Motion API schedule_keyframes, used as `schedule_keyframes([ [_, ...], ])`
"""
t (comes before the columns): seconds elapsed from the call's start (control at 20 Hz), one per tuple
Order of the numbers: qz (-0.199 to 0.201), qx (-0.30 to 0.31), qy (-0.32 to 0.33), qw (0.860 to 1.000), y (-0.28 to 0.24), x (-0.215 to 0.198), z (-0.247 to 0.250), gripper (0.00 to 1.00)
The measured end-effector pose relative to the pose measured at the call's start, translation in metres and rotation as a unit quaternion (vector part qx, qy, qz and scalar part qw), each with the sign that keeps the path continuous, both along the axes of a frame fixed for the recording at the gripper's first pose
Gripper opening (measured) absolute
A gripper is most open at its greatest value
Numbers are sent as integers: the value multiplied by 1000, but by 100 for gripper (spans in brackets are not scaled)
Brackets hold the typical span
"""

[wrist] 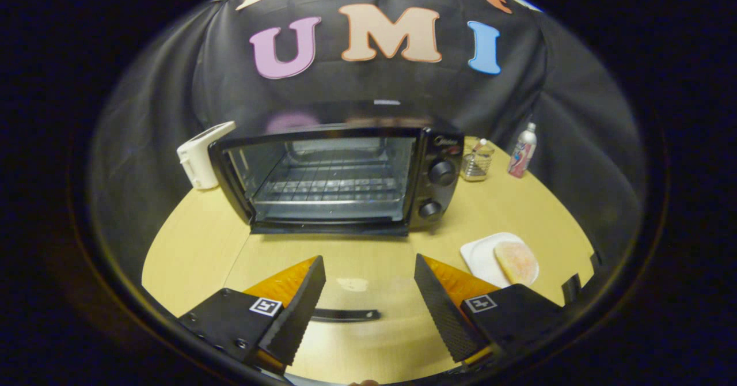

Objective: Open the toaster oven, put the food inside, and close the toaster oven door.

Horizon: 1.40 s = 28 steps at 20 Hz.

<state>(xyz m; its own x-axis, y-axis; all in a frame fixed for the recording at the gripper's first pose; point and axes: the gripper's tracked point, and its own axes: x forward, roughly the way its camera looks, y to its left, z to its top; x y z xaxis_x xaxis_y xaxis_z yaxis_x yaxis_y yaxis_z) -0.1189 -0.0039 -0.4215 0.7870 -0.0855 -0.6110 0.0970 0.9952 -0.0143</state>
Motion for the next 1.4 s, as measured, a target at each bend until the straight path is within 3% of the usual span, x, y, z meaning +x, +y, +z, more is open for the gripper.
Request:
schedule_keyframes([
  [0.4,-79,-54,-13,995,-100,14,28,99],
  [0.8,-136,-91,29,986,-180,7,7,99],
  [1.0,-151,-98,56,982,-203,2,-13,99],
  [1.4,-140,-97,122,978,-224,-6,-69,100],
])
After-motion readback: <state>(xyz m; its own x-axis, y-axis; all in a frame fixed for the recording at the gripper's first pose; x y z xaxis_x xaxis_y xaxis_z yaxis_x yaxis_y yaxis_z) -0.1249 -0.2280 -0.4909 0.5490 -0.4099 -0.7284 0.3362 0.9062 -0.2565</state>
